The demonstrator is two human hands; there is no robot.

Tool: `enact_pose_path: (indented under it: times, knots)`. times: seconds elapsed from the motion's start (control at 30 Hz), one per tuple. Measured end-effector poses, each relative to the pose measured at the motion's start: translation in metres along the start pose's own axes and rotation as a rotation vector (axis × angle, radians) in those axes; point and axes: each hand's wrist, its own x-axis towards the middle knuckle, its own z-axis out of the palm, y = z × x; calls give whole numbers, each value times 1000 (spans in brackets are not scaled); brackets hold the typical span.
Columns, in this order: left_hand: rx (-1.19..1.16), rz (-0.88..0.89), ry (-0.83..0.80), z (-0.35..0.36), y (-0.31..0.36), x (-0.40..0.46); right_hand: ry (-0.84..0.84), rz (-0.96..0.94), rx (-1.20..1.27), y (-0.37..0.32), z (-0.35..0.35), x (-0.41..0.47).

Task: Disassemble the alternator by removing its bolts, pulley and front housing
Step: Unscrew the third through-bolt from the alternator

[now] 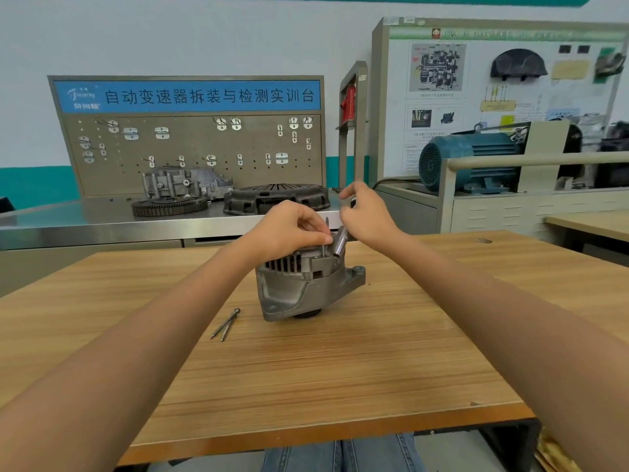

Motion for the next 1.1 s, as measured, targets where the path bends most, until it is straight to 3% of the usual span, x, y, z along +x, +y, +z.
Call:
enact_pose_path:
  times: [0.17,0.37,0.9,1.1]
  knots:
    - [99,52,2,5,1,2,-43,41,77,0,9,-3]
    - [451,149,-57,6,6,5,-98,52,87,-1,6,-3]
    - [537,84,-220,-3,7,19,-150,32,192,3,-2,-7]
    - [666,173,-276,-2,6,18,-175,35,196,1,-5,-9]
